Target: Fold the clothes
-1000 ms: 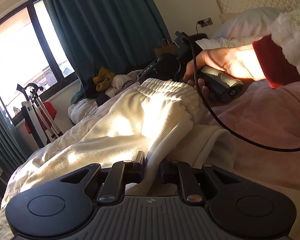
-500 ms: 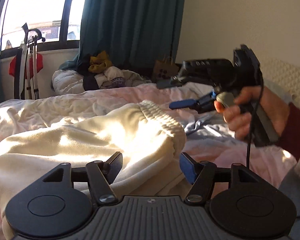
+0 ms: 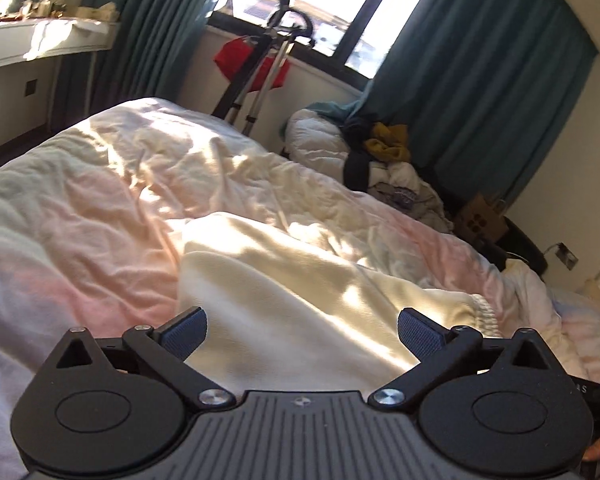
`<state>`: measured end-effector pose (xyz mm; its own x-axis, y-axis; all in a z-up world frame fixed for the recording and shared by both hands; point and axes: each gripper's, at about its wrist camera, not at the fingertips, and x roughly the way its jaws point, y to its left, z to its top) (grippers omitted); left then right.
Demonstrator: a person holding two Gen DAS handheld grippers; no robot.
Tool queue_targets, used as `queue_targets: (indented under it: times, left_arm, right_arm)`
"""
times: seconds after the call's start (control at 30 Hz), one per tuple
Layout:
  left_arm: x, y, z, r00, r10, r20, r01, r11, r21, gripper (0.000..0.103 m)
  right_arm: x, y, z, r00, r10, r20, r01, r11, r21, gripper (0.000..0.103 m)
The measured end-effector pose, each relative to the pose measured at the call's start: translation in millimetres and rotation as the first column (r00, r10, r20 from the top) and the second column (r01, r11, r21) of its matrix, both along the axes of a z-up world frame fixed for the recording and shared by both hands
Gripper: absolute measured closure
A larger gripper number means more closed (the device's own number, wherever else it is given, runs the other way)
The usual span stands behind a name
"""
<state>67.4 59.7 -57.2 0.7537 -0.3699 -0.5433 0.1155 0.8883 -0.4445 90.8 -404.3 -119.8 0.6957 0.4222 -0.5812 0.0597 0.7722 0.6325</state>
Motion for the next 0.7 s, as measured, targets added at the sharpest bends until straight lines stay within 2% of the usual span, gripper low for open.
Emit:
queue_targets:
  times: [0.03,0.2,0.33,0.4,0.47,0.57,0.7]
  left_arm:
    - [4.4,7.8,-0.9,0.999,0.032,-0.024,-0.032,0.999,-0.004,0.0]
    - [23.6,25.8,-33.2,0.983,0.05,-0.175,-0.066,0.994,-0.084,0.001]
    - [41.3,35.2,-56.5,0.964,0.066,-0.256,-0.105,0.985,-0.14,0.003]
    - [44.4,38.3,-62.1,0.96,0.058,-0.273,-0.11,0.977,-0.182,0.003]
    - [45.0,38.8,-63.8,0.958,0.052,-0.281,-0.112,0.973,-0.203,0.003]
    - [45.5,39.1,-65.9,0.956,0.043,-0.291,-0.114,0.966,-0.231,0.004]
    - [45.6,33.7,-67.5,0.957,0.02,-0.289,-0.096,0.962,-0.254,0.005]
  right_arm:
    - [1.5,1.0,-4.1,1.0,0.002,-0.011,-0.002,1.0,0.007,0.019]
    - [12.6,2.4,-28.1,0.998,0.002,-0.057,0.003,0.995,0.097,0.02]
    - [25.0,4.6,-42.4,0.998,0.01,-0.061,0.0,0.988,0.155,0.017]
    - [31.7,6.4,-47.7,0.998,0.018,-0.058,-0.008,0.985,0.173,0.014]
    - [36.9,8.0,-48.1,0.998,0.026,-0.051,-0.015,0.978,0.209,0.006]
    - [38.8,10.7,-38.6,0.999,0.045,-0.014,-0.041,0.967,0.252,0.006]
    - [40.1,13.6,-33.2,0.999,0.038,-0.003,-0.036,0.965,0.258,0.005]
